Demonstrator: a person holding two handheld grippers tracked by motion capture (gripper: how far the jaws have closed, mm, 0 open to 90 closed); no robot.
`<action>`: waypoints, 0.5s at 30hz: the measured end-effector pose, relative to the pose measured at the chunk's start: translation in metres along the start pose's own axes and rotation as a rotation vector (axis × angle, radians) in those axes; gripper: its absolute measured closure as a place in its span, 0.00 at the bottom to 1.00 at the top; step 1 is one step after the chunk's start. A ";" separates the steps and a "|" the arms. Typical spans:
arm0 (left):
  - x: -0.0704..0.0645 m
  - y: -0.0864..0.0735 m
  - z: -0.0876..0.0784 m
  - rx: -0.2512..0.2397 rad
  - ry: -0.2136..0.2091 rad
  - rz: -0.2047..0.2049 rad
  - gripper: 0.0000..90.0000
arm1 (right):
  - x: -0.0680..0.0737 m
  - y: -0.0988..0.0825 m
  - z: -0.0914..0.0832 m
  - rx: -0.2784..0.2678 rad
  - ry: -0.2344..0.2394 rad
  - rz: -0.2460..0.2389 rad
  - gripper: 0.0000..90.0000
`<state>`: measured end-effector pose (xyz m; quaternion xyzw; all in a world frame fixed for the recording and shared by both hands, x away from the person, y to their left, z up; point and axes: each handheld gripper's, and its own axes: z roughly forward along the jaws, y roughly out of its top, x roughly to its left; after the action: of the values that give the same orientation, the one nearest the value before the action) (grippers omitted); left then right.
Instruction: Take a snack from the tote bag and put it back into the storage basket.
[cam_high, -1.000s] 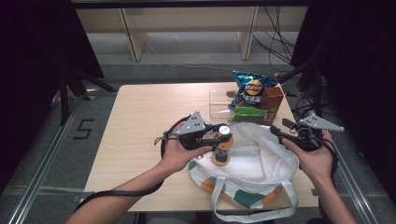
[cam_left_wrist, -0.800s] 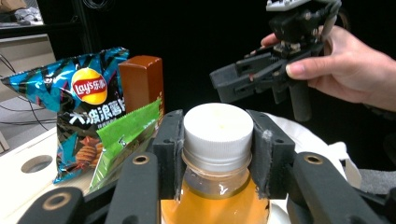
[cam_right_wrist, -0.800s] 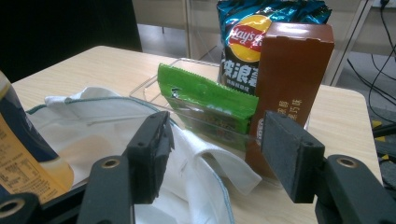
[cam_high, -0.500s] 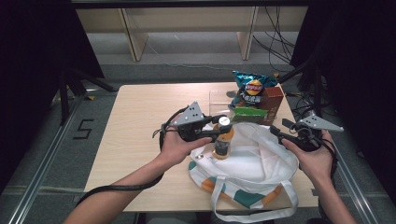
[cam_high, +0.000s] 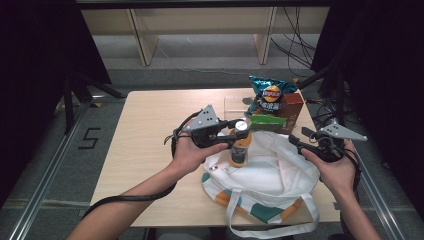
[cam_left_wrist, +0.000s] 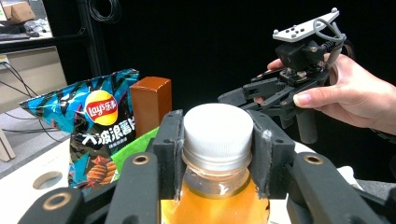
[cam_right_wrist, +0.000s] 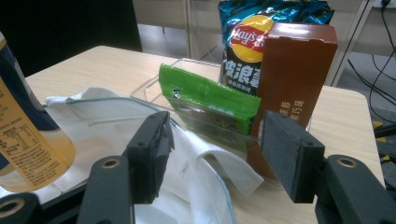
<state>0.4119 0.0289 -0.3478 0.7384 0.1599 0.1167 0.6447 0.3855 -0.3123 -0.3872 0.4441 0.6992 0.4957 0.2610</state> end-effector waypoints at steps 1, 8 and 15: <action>0.000 0.001 0.000 -0.003 -0.005 0.004 0.65 | 0.000 0.000 0.000 -0.003 -0.008 -0.008 0.48; 0.002 0.007 0.000 -0.013 0.002 0.009 0.65 | 0.000 0.001 0.000 -0.014 0.007 -0.029 0.48; 0.006 0.010 -0.001 -0.025 0.010 0.005 0.65 | -0.001 0.001 0.000 -0.012 -0.004 -0.033 0.48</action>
<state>0.4181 0.0306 -0.3379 0.7300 0.1599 0.1239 0.6528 0.3863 -0.3126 -0.3862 0.4318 0.7029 0.4948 0.2732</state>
